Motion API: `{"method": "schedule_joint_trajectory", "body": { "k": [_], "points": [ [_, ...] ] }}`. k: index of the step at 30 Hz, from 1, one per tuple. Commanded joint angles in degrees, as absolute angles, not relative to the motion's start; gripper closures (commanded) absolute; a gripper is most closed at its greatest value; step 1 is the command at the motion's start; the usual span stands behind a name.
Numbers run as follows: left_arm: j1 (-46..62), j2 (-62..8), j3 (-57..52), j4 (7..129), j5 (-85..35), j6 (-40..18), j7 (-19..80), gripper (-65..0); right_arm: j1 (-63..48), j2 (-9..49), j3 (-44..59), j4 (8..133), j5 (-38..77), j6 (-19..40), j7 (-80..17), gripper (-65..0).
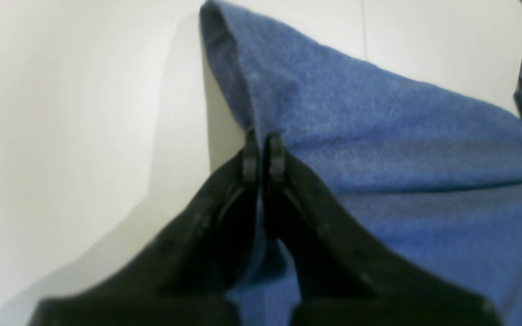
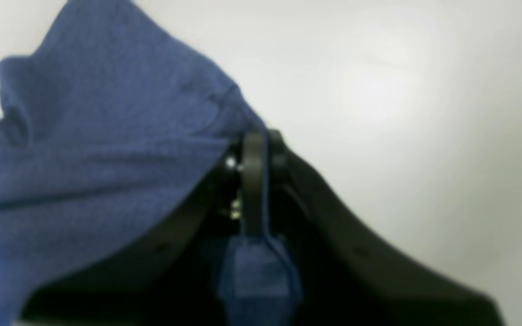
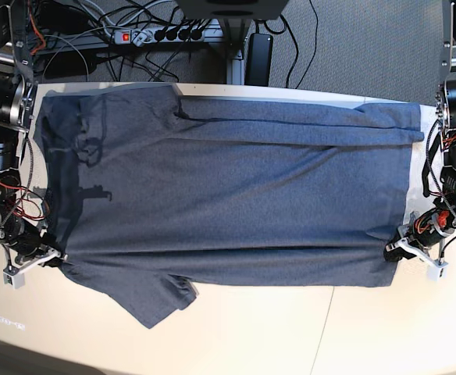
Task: Fold the T-shirt properly
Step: 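Grasp the hem edge with both grippers and lift it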
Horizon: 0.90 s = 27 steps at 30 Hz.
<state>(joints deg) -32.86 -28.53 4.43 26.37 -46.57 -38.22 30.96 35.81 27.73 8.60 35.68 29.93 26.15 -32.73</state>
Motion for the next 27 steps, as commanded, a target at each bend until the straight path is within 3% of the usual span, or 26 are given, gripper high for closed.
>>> {"method": "schedule_joint_trajectory", "body": {
  "k": [1, 8, 20, 27],
  "points": [
    [-34.6, -30.4, 4.2, 27.6, -48.6, -40.0, 30.9, 0.0, 37.4, 29.7, 8.9, 37.0, 31.2, 31.6, -31.8, 0.0],
    [-34.5, -33.6, 4.2, 27.6, -55.0, -40.0, 35.9, 0.0, 34.8, 32.4, 8.9, 38.8, 37.8, 32.0, -35.0, 0.0],
    [-34.1, -37.5, 4.2, 28.2, -72.8, -40.0, 53.6, 0.0, 20.7, 34.6, 8.9, 56.7, 39.4, 32.0, -35.1, 0.0],
    [-33.6, -38.9, 4.2, 28.3, -79.1, -40.0, 60.2, 0.0, 18.2, 34.4, 8.9, 58.9, 37.4, 32.0, -35.1, 0.0]
  ]
}}
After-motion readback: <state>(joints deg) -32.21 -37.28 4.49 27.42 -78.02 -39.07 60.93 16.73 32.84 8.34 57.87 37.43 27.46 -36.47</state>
